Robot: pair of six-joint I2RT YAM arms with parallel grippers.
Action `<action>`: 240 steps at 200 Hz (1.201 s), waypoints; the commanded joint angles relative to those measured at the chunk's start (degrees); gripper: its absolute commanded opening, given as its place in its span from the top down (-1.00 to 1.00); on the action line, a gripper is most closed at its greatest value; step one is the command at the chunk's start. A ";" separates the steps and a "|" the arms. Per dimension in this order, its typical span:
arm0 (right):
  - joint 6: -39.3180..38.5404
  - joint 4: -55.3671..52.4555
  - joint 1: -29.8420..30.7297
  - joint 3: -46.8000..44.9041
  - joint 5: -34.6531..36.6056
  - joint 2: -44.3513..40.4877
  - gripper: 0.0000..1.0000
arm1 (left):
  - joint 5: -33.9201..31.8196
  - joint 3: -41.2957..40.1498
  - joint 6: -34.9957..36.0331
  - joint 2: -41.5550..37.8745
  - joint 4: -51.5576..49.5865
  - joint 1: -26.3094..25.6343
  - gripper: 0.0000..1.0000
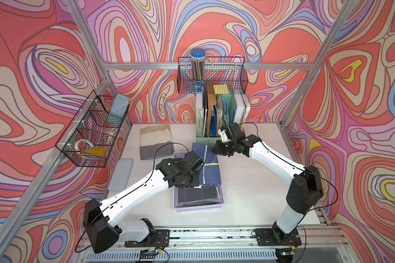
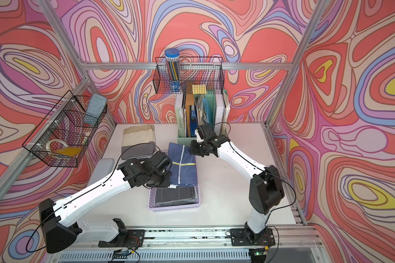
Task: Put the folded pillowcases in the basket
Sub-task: Place the pillowcase in the basket.
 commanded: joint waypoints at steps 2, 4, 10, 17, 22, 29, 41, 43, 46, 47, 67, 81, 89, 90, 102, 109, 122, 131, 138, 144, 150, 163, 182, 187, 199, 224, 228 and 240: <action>1.67 1.59 2.89 2.91 1.40 5.06 1.00 | -2.51 -3.77 -6.29 -1.59 -3.85 1.30 1.00; 1.68 1.58 3.09 3.12 1.47 5.45 1.00 | -2.75 -3.95 -6.56 -1.68 -4.10 1.46 1.00; 1.63 1.62 3.56 3.57 1.48 6.30 1.00 | -3.01 -4.90 -7.06 -2.00 -4.29 1.83 1.00; 1.69 1.78 3.84 3.72 1.62 7.00 1.00 | -2.91 -6.13 -7.57 -2.30 -3.94 2.23 1.00; 1.72 2.04 3.90 3.74 1.60 7.59 1.00 | -2.79 -7.06 -7.94 -2.53 -3.32 2.43 1.00; 1.75 1.93 3.93 3.94 1.72 8.36 1.00 | -2.29 -8.57 -8.32 -2.58 -2.46 2.93 1.00; 1.25 1.00 4.01 4.61 1.95 9.69 1.00 | -0.68 -10.73 -8.75 -2.09 -0.74 3.99 1.00; 1.11 0.93 3.99 4.56 2.01 9.84 1.00 | -0.29 -11.10 -8.80 -1.95 -0.38 4.11 1.00; 1.14 0.76 4.00 4.63 2.14 10.13 1.00 | 0.10 -11.58 -8.87 -1.79 0.17 4.22 1.00; 1.15 0.68 4.04 4.67 2.17 10.23 1.00 | 0.25 -11.72 -8.93 -1.70 0.34 4.23 1.00; 0.97 0.13 4.00 4.18 2.75 11.01 1.00 | 2.67 -14.43 -9.36 0.25 3.81 4.33 1.00; 0.86 0.72 3.99 3.71 2.63 11.70 1.00 | 3.58 -15.54 -9.63 2.13 5.33 4.40 1.00; 0.72 0.73 4.02 3.82 2.60 12.36 1.00 | 4.62 -16.04 -9.69 3.03 6.61 4.42 1.00; 0.67 0.71 4.05 3.83 2.57 12.44 1.00 | 4.71 -16.15 -9.69 3.12 6.85 4.42 1.00; 0.44 0.95 3.98 4.14 2.64 13.32 1.00 | 5.45 -16.69 -9.71 4.10 8.05 4.58 1.00; 0.24 1.12 3.99 4.31 2.61 13.96 0.80 | 4.96 -16.55 -9.74 4.49 7.77 4.52 1.00; -0.03 0.77 3.99 4.96 2.17 14.79 0.48 | 3.17 -15.85 -9.49 4.80 6.18 4.59 1.00; -0.19 0.31 4.07 5.10 2.58 15.15 0.36 | 2.19 -15.28 -8.91 4.75 5.27 4.69 1.00; -0.23 0.34 4.07 4.78 3.09 14.84 0.29 | 1.41 -14.89 -8.73 4.63 4.38 4.84 1.00; -0.20 0.56 4.07 4.30 3.56 14.30 0.15 | 1.03 -14.64 -8.42 4.46 4.16 4.86 1.00; -0.32 0.69 4.07 4.07 4.19 13.81 0.01 | 0.92 -14.51 -8.09 4.45 4.04 4.86 1.00; -0.61 0.94 4.07 3.76 4.71 12.68 -0.01 | 0.79 -14.09 -7.80 4.78 3.90 5.03 0.89; -0.53 2.01 4.07 3.40 4.18 10.20 -0.04 | 0.96 -12.96 -6.70 5.58 3.03 5.03 0.63; -0.50 2.06 4.07 3.41 4.20 9.44 -0.06 | 0.86 -12.64 -6.62 5.59 2.70 5.04 0.57; -0.55 2.03 4.15 3.48 4.27 7.55 -0.08 | 0.46 -11.96 -6.27 5.10 2.22 5.03 0.17; -1.15 0.86 4.16 2.70 6.18 3.15 -0.09 | -0.25 -9.89 -5.39 3.30 0.80 5.03 -0.35; -1.51 0.42 4.16 2.46 6.73 2.54 -0.09 | -0.76 -9.30 -5.26 3.00 0.19 5.03 -0.40; -2.99 -2.18 4.10 2.16 9.80 0.85 -0.11 | -1.73 -7.56 -4.44 1.98 -1.27 5.03 -0.58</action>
